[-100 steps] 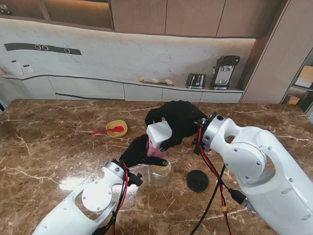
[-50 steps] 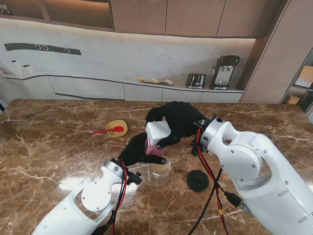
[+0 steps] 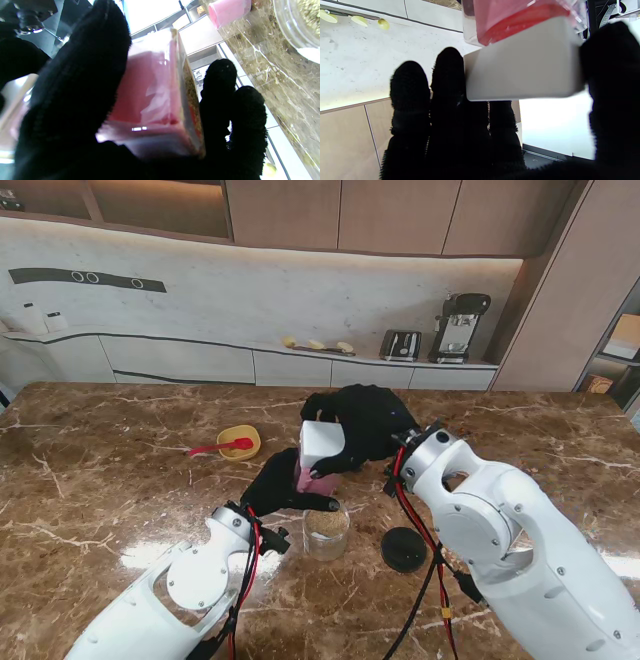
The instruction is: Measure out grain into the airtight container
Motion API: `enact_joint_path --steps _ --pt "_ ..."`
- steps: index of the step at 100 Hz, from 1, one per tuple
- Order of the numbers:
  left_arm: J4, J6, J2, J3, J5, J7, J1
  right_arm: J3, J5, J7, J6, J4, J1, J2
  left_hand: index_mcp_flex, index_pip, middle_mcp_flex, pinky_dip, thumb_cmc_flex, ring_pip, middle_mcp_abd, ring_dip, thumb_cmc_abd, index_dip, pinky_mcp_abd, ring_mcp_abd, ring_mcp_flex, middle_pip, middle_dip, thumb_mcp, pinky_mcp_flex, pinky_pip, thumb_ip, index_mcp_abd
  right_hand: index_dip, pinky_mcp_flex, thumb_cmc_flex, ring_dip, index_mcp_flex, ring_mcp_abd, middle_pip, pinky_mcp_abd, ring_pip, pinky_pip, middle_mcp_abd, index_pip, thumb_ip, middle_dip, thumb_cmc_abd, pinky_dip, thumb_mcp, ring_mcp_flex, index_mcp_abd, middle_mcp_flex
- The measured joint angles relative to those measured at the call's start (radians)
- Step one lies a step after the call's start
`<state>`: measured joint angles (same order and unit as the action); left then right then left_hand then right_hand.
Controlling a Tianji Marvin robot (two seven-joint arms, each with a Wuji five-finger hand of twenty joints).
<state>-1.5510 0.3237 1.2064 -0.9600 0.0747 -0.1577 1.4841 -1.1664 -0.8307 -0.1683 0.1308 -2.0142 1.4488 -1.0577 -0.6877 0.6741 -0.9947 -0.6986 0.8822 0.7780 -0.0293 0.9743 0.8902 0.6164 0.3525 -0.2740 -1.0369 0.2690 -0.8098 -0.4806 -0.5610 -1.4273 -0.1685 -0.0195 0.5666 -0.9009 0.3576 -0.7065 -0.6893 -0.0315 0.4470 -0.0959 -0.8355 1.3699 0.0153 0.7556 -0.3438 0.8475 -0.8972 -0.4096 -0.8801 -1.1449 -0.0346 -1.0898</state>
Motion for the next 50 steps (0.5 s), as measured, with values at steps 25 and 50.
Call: enact_joint_path --steps 25,50 --pt "0.003 0.000 0.002 0.002 -0.002 -0.010 0.001 0.024 -0.131 0.083 -0.022 0.008 0.010 -0.010 0.000 0.000 0.000 0.000 0.000 0.000 0.000 0.000 0.000 0.001 0.000 0.000 0.000 0.002 0.001 0.000 0.000 0.000 0.000 -0.009 0.041 -0.039 -0.103 0.023 -0.064 0.007 0.083 0.003 0.000 0.039 -0.027 -0.042 0.003 -0.103 0.091 0.035 0.031 -0.052 0.010 -0.069" --pt "0.003 0.003 0.002 0.000 0.000 -0.010 0.002 0.030 -0.102 0.065 -0.041 0.012 0.009 -0.010 0.000 0.000 0.000 -0.001 0.000 0.000 0.007 0.002 0.000 0.004 0.000 0.000 0.000 0.002 0.011 0.000 0.000 0.000 0.000 -0.002 0.061 -0.077 -0.178 0.071 -0.124 0.004 0.075 0.002 0.062 0.063 -0.018 -0.183 0.108 -0.160 0.212 0.057 0.048 -0.092 0.044 -0.119"
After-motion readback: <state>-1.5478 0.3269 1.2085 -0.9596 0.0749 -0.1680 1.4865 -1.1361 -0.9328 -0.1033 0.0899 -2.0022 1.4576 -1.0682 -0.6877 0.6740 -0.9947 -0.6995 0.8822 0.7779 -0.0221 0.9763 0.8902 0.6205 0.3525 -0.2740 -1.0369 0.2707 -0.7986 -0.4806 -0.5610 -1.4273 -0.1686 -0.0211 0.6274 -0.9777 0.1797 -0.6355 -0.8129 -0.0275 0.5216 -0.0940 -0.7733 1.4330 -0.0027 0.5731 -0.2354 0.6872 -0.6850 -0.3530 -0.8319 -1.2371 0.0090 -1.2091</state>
